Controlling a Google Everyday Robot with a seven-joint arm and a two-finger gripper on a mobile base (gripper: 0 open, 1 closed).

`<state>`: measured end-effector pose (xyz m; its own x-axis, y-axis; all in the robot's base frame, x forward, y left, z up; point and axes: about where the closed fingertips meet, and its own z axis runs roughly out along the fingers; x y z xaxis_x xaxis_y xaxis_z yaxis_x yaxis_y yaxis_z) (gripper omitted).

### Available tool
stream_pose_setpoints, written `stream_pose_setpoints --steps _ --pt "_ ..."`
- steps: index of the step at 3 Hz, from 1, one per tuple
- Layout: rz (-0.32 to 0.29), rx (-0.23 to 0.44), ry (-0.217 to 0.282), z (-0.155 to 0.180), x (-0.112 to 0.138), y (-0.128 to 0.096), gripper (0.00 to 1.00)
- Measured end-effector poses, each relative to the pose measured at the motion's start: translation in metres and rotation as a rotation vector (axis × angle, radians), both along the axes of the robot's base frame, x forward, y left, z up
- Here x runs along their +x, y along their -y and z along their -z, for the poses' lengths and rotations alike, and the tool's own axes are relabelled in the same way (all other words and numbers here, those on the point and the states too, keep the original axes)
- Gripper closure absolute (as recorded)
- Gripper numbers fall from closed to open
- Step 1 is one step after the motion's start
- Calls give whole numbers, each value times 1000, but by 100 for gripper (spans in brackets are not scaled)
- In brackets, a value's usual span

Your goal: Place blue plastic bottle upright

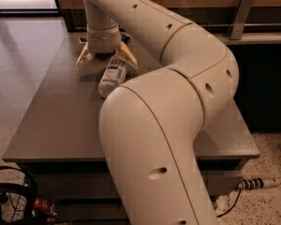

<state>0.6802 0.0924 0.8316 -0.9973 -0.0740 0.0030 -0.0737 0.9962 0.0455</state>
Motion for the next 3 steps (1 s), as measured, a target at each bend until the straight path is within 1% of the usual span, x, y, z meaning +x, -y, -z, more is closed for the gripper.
stream_pose_setpoints --steps 1,2,3 --pt "56 32 -27 7 5 15 0" --pt "54 48 -1 9 12 8 0" --pt "37 71 26 7 13 0 0"
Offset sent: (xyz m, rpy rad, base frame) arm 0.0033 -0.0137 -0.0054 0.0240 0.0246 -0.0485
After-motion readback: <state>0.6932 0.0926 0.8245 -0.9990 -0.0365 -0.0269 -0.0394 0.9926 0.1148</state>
